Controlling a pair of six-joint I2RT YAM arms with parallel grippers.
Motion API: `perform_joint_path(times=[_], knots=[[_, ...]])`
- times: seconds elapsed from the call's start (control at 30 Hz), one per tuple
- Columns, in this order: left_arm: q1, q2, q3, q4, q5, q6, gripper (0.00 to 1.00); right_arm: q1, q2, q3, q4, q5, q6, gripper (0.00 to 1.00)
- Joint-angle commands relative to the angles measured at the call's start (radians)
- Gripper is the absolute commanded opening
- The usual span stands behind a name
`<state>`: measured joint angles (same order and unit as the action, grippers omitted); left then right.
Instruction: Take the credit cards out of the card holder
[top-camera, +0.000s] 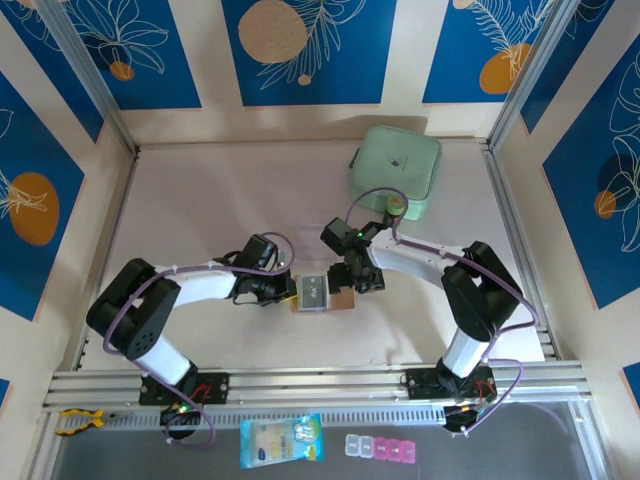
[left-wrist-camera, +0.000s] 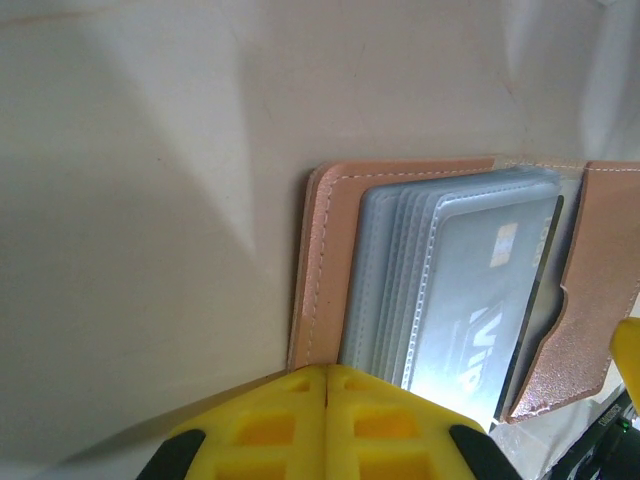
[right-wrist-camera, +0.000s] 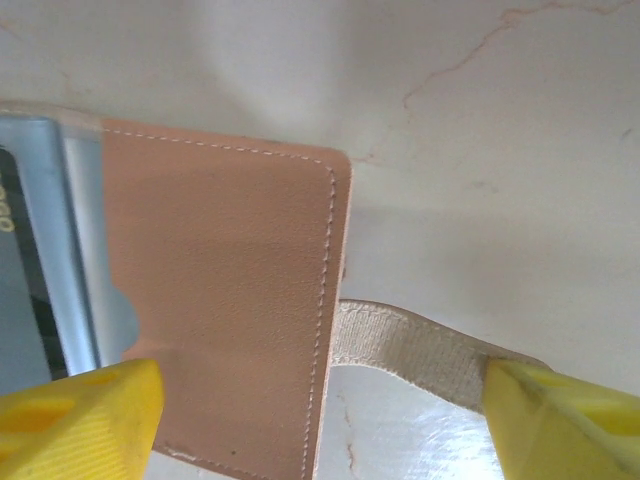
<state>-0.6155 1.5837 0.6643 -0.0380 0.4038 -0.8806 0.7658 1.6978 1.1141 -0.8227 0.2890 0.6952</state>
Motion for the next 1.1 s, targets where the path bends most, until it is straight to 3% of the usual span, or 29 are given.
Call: perform_joint_path(times=[0.0, 0.6, 0.87, 1.07], knots=[[-0.008, 0.021, 0.009, -0.046, 0.002, 0.023, 0.04, -0.006, 0.007, -0.022, 0.018, -0.003, -0.016, 0.84], [-0.009, -0.102, -0.016, -0.088, -0.074, 0.013, 0.03, 0.005, 0.098, -0.105, 0.137, -0.046, -0.02, 0.81], [-0.025, -0.138, 0.071, -0.167, -0.076, 0.043, 0.06, 0.006, -0.038, -0.102, 0.151, -0.039, -0.029, 0.77], [-0.062, -0.092, 0.111, -0.14, -0.06, 0.037, 0.06, -0.012, -0.117, -0.123, 0.217, -0.162, -0.032, 0.75]])
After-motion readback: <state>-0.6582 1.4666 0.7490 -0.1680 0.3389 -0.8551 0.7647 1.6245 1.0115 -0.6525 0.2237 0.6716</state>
